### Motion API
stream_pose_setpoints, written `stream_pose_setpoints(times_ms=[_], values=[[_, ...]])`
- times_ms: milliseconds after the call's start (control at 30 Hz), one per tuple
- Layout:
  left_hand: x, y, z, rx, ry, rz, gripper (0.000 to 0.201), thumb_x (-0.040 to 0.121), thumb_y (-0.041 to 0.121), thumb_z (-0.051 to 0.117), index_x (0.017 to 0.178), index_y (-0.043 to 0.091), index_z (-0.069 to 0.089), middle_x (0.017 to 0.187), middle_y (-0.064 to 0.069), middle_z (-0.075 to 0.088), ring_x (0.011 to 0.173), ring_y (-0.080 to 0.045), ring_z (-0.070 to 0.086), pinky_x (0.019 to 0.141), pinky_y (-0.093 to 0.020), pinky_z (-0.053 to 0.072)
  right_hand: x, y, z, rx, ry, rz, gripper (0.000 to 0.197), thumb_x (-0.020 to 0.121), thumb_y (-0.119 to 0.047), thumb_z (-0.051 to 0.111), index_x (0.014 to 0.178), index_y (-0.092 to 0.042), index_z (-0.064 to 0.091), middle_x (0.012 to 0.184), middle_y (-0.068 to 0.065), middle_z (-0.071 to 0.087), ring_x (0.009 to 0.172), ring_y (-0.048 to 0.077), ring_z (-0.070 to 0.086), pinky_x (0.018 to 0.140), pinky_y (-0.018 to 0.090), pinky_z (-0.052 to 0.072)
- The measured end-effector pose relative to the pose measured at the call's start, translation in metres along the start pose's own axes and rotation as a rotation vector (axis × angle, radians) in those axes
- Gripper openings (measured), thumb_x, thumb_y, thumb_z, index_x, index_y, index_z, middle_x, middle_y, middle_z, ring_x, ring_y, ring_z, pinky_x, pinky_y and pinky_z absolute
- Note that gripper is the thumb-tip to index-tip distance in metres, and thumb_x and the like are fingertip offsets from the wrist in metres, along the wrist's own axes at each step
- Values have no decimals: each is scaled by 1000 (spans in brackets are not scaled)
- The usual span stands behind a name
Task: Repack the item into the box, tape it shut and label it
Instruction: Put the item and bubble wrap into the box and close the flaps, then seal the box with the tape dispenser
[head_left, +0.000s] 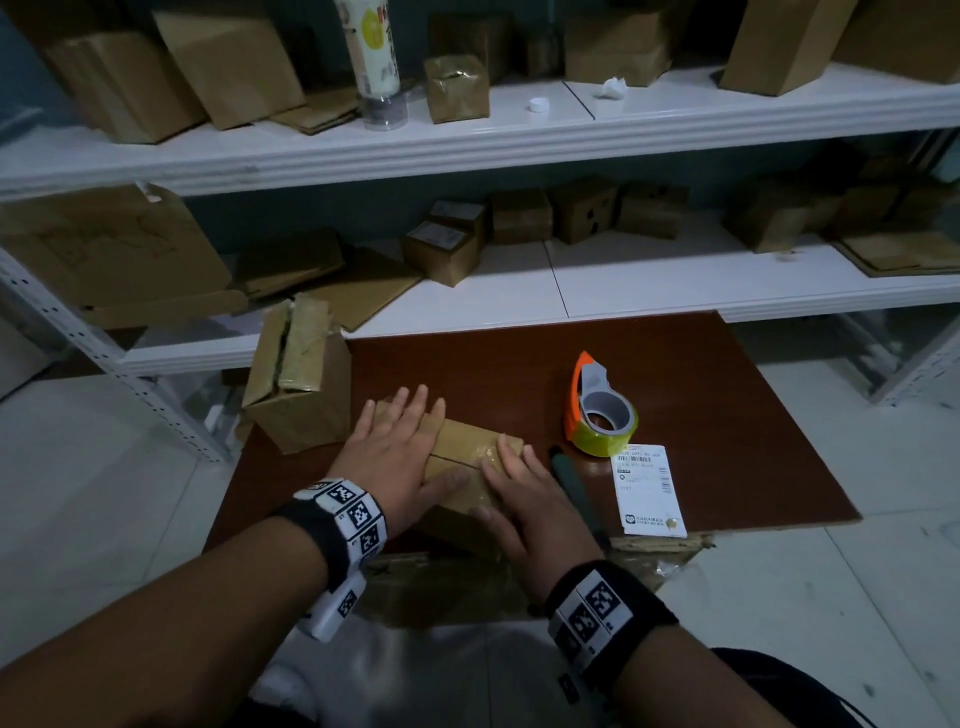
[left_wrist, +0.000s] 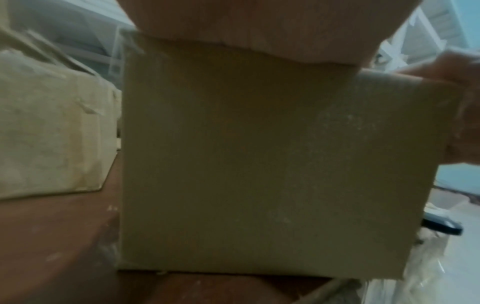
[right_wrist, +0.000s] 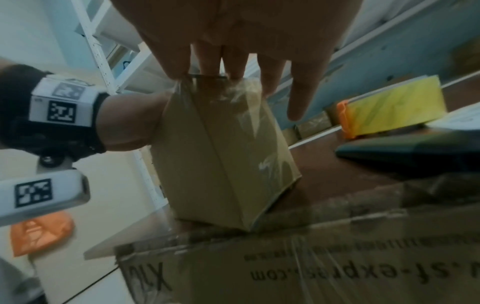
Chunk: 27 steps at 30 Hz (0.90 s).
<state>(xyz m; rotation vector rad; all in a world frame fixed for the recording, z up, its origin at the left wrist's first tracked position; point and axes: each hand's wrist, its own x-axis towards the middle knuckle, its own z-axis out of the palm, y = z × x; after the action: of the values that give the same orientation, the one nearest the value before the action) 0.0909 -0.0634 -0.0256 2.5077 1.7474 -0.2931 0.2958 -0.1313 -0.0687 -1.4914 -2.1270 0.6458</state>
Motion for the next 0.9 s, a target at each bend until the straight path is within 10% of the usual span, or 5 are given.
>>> stream_pose_setpoints(times_ms=[233, 467, 900], values=[[3, -3, 3, -10, -2, 1, 97, 81, 84, 8, 157, 26, -6, 167, -1, -10, 153, -22, -11, 122, -54, -1, -3, 0, -7, -61, 61, 30, 69, 88, -64, 36, 147, -29, 45, 160, -9, 31, 145, 17, 32, 117, 29, 23], [6, 5, 11, -65, 82, -106, 99, 80, 87, -5, 158, 27, 1, 167, 0, -2, 153, -21, -5, 122, -52, -2, 38, 11, -79, 135, 441, 474, 25, 98, -32, 56, 113, -17, 69, 114, 4, 70, 99, 17, 62, 87, 29, 47], [7, 9, 12, -108, 171, -161, 96, 81, 85, 5, 157, 26, 12, 167, -2, 11, 153, -24, 4, 120, -55, -1, 142, 58, -79, -423, -211, 821, 85, 89, -44, 69, 150, -7, 23, 138, 18, 54, 122, 36, 57, 94, 41, 49]])
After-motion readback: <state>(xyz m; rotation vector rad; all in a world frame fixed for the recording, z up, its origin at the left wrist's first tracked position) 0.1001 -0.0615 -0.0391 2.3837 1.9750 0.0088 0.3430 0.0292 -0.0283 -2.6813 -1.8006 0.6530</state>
